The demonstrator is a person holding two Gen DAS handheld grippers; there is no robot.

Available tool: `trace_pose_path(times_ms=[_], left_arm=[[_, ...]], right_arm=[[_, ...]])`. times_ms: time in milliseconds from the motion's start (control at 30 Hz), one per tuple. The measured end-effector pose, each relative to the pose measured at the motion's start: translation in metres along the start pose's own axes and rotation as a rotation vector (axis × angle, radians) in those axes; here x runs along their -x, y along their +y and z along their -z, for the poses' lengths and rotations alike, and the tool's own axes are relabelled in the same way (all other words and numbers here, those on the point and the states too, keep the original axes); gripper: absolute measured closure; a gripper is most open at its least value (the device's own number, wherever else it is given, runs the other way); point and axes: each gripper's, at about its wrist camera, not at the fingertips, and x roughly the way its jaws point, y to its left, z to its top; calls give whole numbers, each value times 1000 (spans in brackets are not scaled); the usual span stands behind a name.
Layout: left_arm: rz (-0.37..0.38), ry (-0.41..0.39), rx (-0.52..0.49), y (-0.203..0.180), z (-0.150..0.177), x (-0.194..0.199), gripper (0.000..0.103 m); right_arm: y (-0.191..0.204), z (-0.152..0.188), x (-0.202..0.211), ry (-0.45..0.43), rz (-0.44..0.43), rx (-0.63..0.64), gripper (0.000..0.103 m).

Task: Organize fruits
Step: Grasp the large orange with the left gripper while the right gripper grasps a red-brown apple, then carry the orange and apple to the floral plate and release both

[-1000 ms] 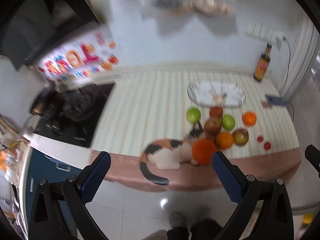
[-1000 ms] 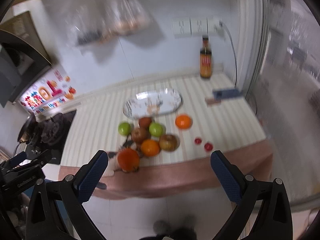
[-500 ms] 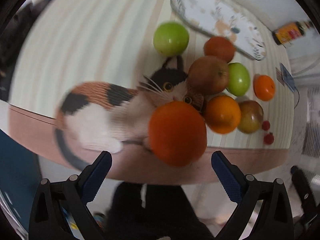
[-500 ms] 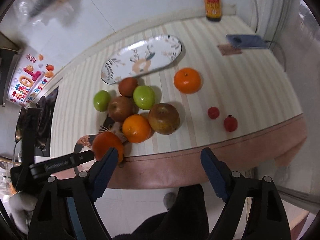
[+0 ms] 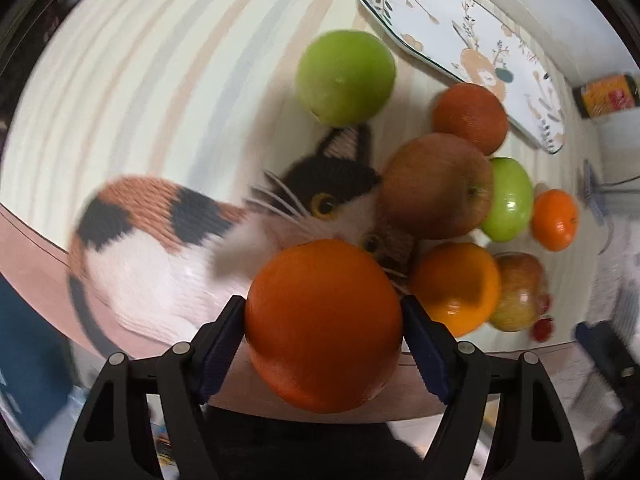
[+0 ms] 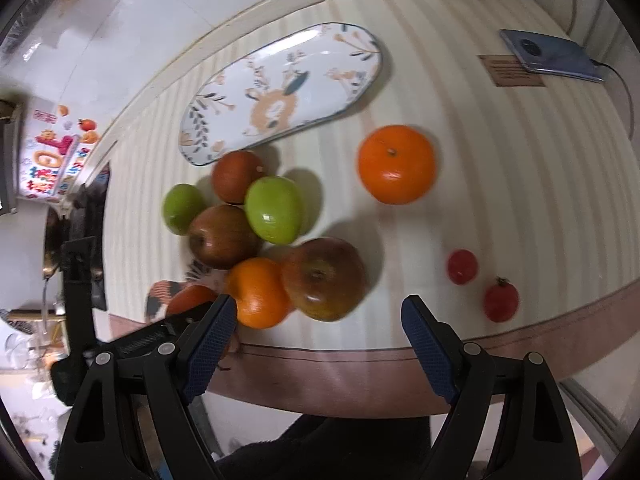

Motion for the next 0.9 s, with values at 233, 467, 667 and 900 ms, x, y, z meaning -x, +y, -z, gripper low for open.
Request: trace_pose_path(times_ms=[233,467,667,900], left_arm=[[-71,-30,-54,8,-4,15,27],[-81,-1,-124,-4,5,9,25],[-26,3,-121,13,12,13,27],[-30,-14,-147,5,32,37,28]], right_arm=[[-1,-15,-34,66,85,10,17],[-12,-16,-72,141,50,-70,26],[-2,-11,-77,83,77,-66,33],[3,-7,-58,40,99,-55,33]])
